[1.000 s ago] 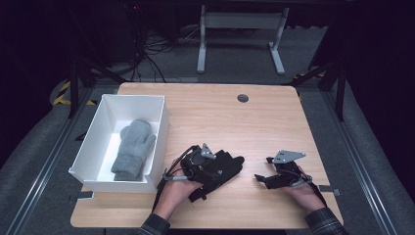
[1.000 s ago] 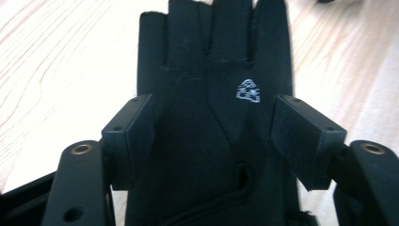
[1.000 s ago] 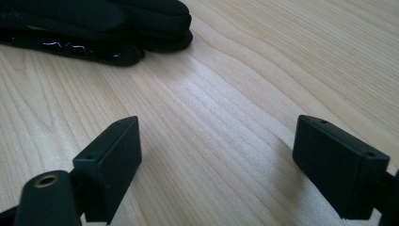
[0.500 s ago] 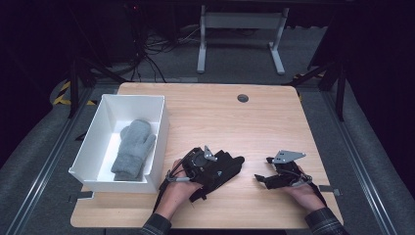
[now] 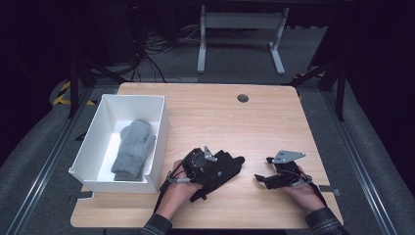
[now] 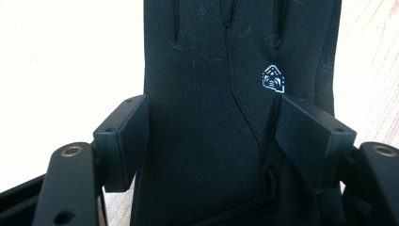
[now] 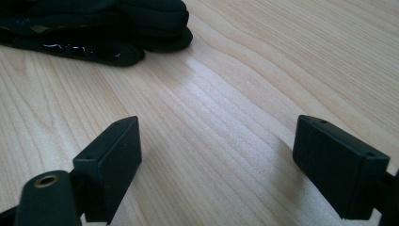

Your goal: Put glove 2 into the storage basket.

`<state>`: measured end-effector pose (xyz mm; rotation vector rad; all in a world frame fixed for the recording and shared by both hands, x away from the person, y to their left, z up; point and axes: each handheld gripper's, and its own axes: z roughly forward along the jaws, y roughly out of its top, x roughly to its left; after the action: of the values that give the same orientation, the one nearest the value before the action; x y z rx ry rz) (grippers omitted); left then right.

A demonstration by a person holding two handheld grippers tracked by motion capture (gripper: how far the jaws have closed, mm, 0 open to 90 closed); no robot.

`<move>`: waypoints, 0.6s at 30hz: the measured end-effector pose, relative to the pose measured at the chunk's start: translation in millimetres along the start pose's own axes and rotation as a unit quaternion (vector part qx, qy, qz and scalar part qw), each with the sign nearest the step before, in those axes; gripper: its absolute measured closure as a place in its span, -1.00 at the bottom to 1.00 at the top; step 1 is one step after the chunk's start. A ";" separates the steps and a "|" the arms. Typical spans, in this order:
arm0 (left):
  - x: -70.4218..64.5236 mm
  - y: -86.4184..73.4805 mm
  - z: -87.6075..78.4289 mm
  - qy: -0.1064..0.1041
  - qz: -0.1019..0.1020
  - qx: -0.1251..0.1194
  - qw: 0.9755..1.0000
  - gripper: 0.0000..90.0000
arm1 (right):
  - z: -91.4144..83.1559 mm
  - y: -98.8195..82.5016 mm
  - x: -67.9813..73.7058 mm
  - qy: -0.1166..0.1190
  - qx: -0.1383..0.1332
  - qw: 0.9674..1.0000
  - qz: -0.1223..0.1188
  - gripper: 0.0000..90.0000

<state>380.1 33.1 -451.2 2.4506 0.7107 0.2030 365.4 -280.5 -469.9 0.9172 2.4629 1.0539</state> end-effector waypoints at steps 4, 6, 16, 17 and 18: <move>-1.5 -0.2 0.2 -0.001 -0.005 -0.001 1.000 -0.29 | 0.0 0.0 0.0 0.000 0.000 1.000 0.000 -0.64; -1.9 0.4 -0.7 -0.004 -0.002 0.004 1.000 -0.21 | 0.0 0.0 0.0 0.000 0.000 1.000 0.000 -0.64; -8.2 4.7 -4.5 -0.021 0.002 0.025 0.999 0.42 | 0.5 0.2 0.4 0.000 -0.001 1.000 0.001 -0.64; -8.4 5.0 -4.3 -0.021 0.002 0.022 1.000 0.43 | 0.5 0.3 0.4 0.000 -0.001 1.000 0.002 -0.64; -8.5 5.6 -4.9 -0.023 -0.002 0.024 0.999 0.45 | 0.5 0.3 0.4 0.000 -0.001 1.000 0.002 -0.64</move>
<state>374.0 27.1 -443.9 2.4910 0.7093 0.1294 365.4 -279.8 -470.1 0.9210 2.4612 1.0564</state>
